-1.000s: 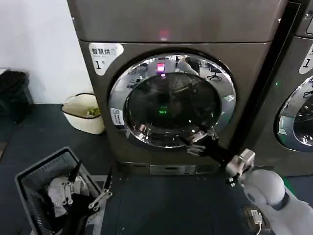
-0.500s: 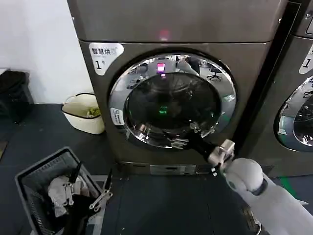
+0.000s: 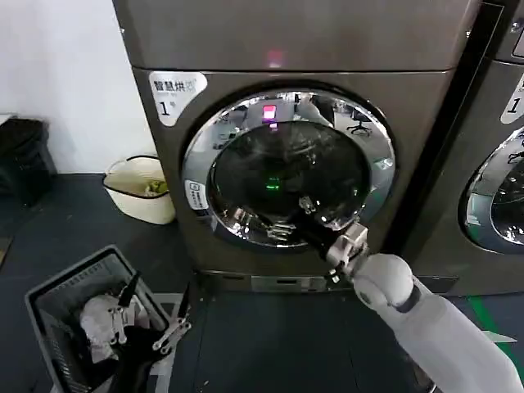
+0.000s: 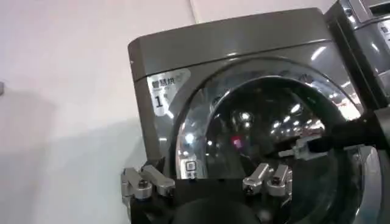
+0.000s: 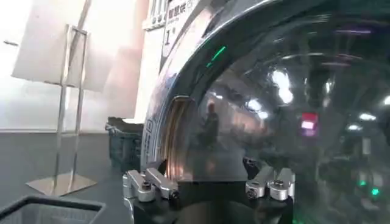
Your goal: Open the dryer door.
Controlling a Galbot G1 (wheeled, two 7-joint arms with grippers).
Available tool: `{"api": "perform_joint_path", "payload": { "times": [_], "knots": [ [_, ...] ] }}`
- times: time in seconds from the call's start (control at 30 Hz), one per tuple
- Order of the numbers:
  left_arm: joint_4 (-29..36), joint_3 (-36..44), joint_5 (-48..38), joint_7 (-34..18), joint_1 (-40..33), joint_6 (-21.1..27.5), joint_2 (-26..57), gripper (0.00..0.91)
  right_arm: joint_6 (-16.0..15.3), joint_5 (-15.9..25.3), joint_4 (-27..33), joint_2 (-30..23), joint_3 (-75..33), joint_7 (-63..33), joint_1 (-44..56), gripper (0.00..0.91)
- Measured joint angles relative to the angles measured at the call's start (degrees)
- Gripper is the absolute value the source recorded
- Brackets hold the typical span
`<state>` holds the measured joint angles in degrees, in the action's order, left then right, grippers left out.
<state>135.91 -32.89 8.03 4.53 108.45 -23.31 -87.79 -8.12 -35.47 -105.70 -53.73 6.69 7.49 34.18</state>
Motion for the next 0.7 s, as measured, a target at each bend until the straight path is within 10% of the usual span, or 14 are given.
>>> {"api": "perform_joint_path", "payload": {
  "times": [0.7],
  "knots": [
    [-0.03, 0.14, 0.12, 0.0, -0.1, -0.18, -0.4, 0.907, -1.07, 1.13, 5.07, -5.83, 6.13, -0.93, -5.78, 0.907]
  ]
}}
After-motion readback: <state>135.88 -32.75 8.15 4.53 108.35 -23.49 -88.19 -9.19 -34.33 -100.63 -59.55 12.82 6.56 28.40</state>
